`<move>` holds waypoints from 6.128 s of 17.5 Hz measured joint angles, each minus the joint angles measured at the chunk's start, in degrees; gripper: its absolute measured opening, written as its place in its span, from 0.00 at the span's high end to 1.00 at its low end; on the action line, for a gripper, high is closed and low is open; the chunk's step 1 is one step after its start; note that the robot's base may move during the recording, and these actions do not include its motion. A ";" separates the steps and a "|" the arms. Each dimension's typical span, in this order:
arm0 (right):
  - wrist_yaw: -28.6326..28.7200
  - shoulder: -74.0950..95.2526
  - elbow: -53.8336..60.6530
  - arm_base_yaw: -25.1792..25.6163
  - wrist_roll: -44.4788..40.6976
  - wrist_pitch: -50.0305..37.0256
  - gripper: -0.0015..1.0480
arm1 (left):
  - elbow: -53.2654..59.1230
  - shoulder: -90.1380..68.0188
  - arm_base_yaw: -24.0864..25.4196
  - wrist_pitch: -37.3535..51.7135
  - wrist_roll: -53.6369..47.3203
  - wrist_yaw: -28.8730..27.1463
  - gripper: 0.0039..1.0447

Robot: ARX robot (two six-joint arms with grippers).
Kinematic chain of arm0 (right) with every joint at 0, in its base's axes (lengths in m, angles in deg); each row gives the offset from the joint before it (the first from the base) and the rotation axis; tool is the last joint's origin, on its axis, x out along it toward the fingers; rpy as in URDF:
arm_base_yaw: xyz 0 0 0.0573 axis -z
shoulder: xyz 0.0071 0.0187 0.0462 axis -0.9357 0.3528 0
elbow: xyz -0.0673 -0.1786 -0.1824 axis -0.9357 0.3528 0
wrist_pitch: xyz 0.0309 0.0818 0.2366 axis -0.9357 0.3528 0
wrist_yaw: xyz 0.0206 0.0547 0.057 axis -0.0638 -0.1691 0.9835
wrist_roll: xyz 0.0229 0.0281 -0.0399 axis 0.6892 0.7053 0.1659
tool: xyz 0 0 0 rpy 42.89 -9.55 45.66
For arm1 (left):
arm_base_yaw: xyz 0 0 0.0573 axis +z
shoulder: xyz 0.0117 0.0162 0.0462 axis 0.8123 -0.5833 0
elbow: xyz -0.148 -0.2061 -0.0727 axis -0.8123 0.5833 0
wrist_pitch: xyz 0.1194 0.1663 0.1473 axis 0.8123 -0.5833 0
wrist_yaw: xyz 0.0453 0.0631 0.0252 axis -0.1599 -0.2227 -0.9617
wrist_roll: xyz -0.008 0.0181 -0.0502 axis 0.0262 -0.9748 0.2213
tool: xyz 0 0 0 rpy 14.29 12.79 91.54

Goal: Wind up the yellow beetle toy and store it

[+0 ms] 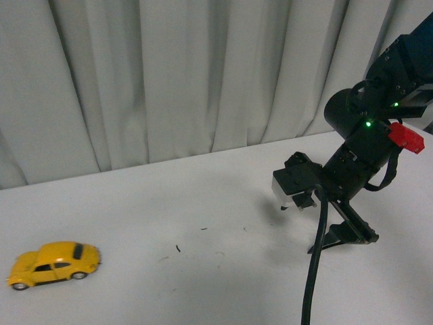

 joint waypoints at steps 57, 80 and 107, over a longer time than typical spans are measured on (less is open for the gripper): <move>-24.74 -104.30 78.66 -11.63 98.03 -59.58 0.98 | 0.00 0.00 0.00 0.00 0.00 0.00 0.06; -24.87 -128.69 78.64 -11.63 98.05 -35.10 0.30 | 0.00 0.00 0.00 0.00 0.00 0.00 0.06; -24.87 -128.65 78.64 -11.63 98.07 -35.08 0.06 | -38.58 -48.61 17.51 -3.15 -8.48 4.31 0.06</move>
